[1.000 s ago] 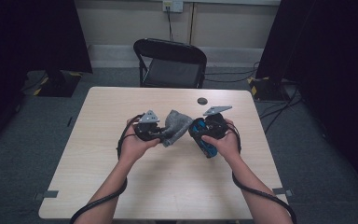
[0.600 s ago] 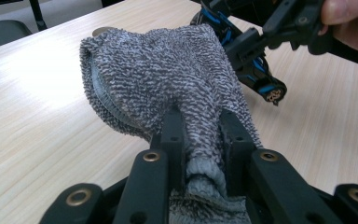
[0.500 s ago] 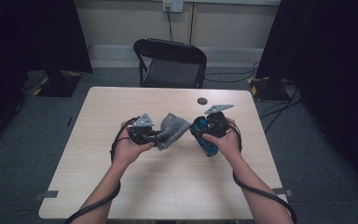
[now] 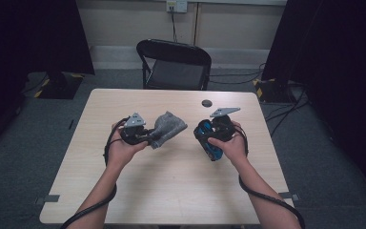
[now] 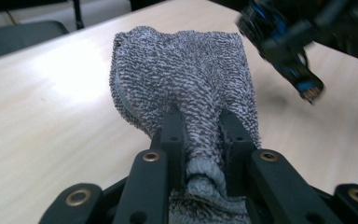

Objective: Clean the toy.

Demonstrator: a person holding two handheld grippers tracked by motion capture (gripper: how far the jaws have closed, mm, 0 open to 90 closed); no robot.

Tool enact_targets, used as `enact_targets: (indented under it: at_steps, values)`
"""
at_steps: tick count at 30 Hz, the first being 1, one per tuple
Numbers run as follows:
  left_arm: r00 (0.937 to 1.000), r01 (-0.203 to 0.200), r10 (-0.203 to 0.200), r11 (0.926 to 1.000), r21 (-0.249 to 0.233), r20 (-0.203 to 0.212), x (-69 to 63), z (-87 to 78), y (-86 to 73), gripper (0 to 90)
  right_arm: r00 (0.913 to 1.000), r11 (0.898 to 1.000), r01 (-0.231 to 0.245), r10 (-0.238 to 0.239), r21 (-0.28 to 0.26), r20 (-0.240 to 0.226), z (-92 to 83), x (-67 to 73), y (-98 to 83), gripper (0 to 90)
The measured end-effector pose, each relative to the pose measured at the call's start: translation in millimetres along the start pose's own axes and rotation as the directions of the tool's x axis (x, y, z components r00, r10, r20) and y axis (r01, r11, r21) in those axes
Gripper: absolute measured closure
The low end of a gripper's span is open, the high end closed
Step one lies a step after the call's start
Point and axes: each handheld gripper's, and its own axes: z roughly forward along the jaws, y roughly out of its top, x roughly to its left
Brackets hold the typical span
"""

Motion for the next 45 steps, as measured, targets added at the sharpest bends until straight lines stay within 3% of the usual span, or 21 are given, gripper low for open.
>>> enact_targets:
  at_steps: [7, 12, 17, 35, 41, 45]
  values:
    - [0.9999, -0.005, 0.005, 0.9999, -0.014, -0.016, -2.1, 20.5, 19.5, 74.9, 0.9994, 1.0, 0.021, -0.021, 0.002, -0.027, 1.9, 9.9, 1.4, 25.3]
    - [0.9998, -0.021, 0.021, 0.9998, -0.001, 0.004, -8.3, 37.2, 29.9, 74.9, 0.9983, 0.999, 0.034, -0.034, 0.002, -0.048, 3.6, 16.6, 3.0, 25.4]
    - [0.9971, -0.057, 0.056, 0.9982, 0.018, 0.052, -21.3, 54.2, 38.6, 74.8, 0.9973, 0.999, 0.047, -0.046, 0.004, -0.058, 5.4, 20.7, 3.1, 25.3]
    - [0.9931, -0.081, 0.079, 0.9965, 0.02, 0.087, -25.9, 44.6, 35.5, 74.9, 1.0, 1.0, 0.003, -0.003, 0.012, 0.0, 0.3, 1.4, -0.3, 25.3]
    - [0.9921, -0.077, 0.076, 0.9969, 0.012, 0.1, -26.5, 37.2, 29.6, 74.9, 0.9999, 1.0, 0.0, 0.0, 0.005, 0.012, -2.2, -1.6, 1.8, 25.3]
    - [0.9931, -0.052, 0.052, 0.9986, 0.0, 0.105, -23.1, 29.4, 20.8, 74.9, 0.9997, 1.0, -0.006, 0.006, 0.001, 0.022, -3.8, -4.2, 2.6, 25.3]
